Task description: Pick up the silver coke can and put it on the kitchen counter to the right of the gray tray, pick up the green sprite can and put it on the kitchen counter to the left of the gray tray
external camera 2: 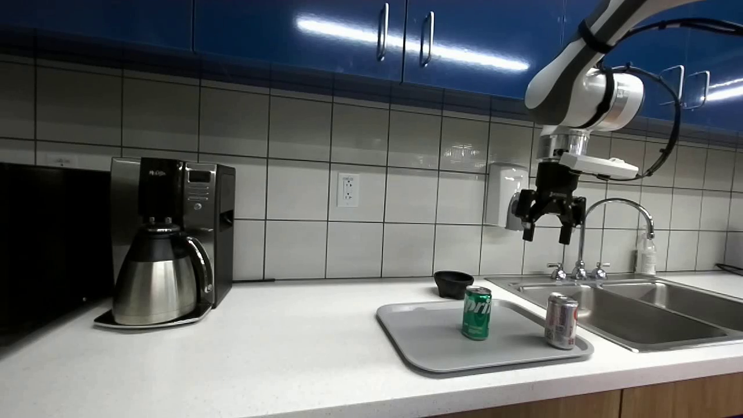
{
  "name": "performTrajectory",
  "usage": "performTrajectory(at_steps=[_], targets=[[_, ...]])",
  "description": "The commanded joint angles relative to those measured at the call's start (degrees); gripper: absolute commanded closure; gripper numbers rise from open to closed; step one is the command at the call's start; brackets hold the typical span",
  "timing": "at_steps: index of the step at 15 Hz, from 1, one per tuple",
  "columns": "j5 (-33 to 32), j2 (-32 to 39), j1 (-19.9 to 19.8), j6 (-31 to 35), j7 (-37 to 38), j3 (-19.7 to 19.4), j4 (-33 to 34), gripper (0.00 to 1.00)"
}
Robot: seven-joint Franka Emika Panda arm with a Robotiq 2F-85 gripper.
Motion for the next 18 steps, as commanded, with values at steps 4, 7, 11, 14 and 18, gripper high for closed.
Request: performTrajectory(at_steps=[4,7,11,14,18], targets=[[-2.16,-0.73,-1.55,5.86,1.17,2.24,-2.03,0.00],[-2.37,-0.20,-1.68,8.46,1.34,2.32,-2.78,0.00],[-2.89,0.51,-2.37,10.55,2.41,2.20,-3.53,0.00],[-3.31,1.33,-3.20,11.27,3.02,2.02,-3.72,0.00],[-4.69,2.98,-4.51,12.01,4.18,1.92,-3.78,0.00]])
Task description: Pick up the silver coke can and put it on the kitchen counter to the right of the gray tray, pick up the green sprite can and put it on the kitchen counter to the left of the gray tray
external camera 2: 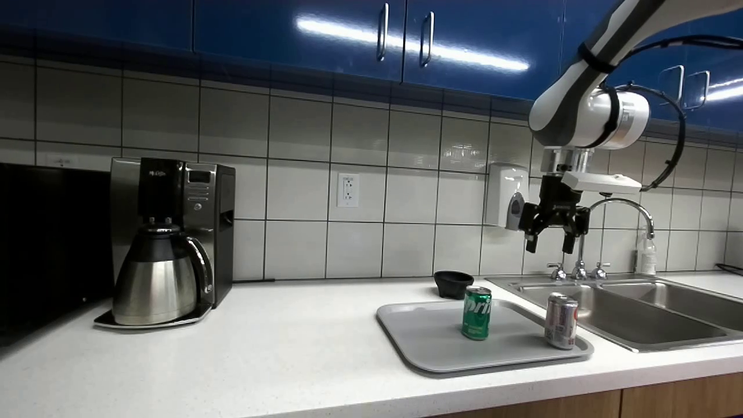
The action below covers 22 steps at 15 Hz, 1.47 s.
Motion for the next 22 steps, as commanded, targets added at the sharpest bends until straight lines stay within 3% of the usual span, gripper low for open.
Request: performTrajectory(at_steps=[1,22], targets=[[-2.75,1.50,-2.23,1.61,2.82,0.95,-0.34,0.00],[-3.82,15.55,-3.49,8.60,6.30,0.47,0.90,0.00]])
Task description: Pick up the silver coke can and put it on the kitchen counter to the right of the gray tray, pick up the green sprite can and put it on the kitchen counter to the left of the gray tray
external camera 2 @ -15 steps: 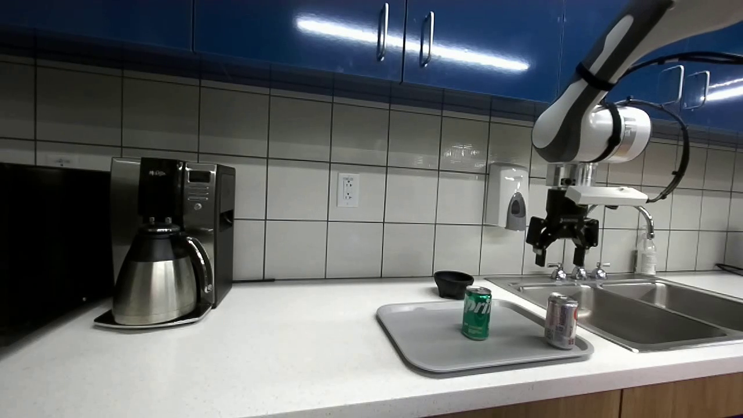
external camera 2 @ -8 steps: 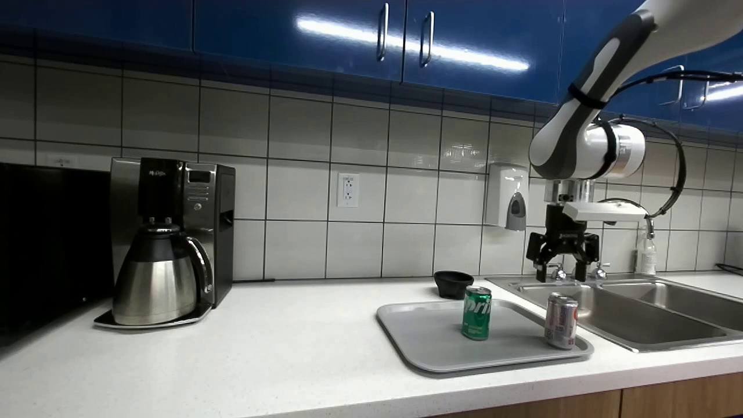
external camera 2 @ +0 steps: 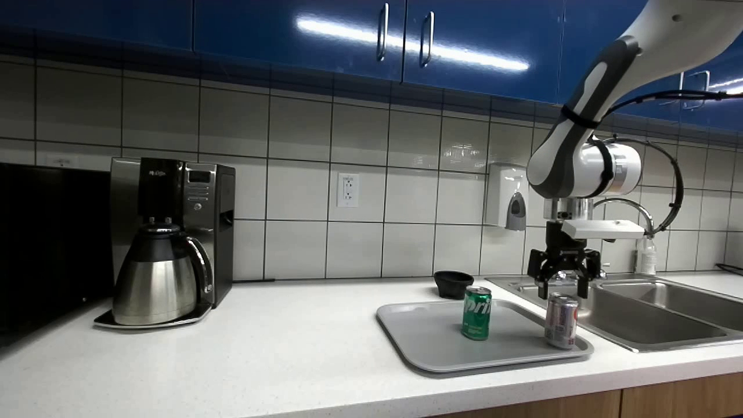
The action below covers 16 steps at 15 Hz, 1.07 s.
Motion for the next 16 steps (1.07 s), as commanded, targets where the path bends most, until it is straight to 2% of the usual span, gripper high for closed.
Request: performTrajectory(at_steps=[1,12,13,14,16], targets=[[-1.19,2.85,-0.75,1.86,1.75,0.56,1.14,0.00],[-1.44,6.87,-0.41,3.03,2.23,0.49,2.84,0.00],[-1.31,7.04,-0.42,2.97,2.25,0.50,2.95,0.25],[-1.22,7.15,-0.42,2.93,2.21,0.51,3.02,0.26],[-1.36,7.34,-0.36,2.75,2.51,0.47,3.16,0.42]])
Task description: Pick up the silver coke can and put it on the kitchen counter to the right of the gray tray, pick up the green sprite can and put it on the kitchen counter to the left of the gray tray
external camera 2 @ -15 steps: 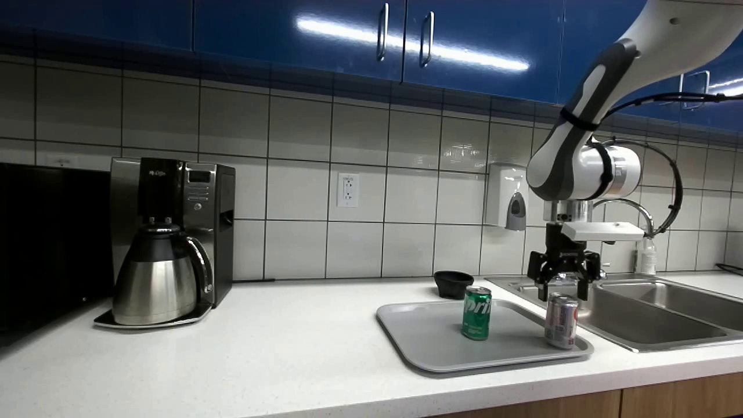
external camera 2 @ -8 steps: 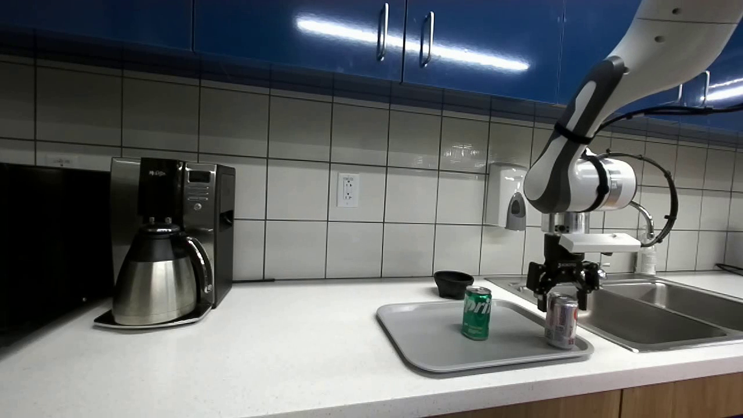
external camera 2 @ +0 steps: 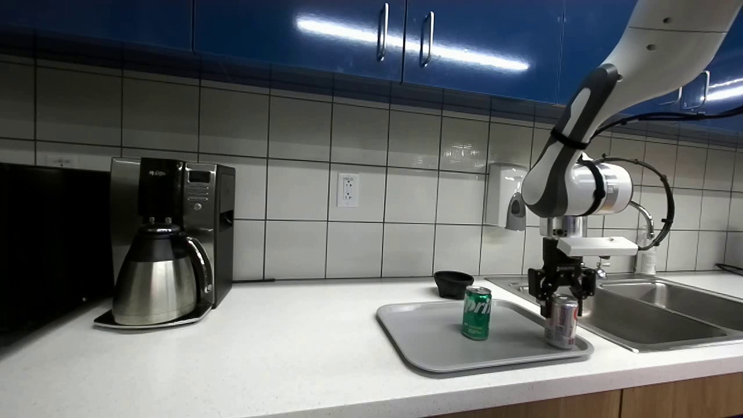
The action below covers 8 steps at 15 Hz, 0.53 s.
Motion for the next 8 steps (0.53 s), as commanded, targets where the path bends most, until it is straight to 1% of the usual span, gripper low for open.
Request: performTrajectory(at_steps=[1,2,3,8], targets=[[-1.44,0.86,-0.32,-0.09,2.61,0.44,1.15,0.51],[-1.52,0.94,-0.26,-0.16,2.96,0.44,1.22,0.58],[-1.72,0.89,-0.19,-0.23,3.34,0.42,1.31,0.62],[-2.60,-0.20,0.21,-0.15,4.65,0.53,1.07,0.62]])
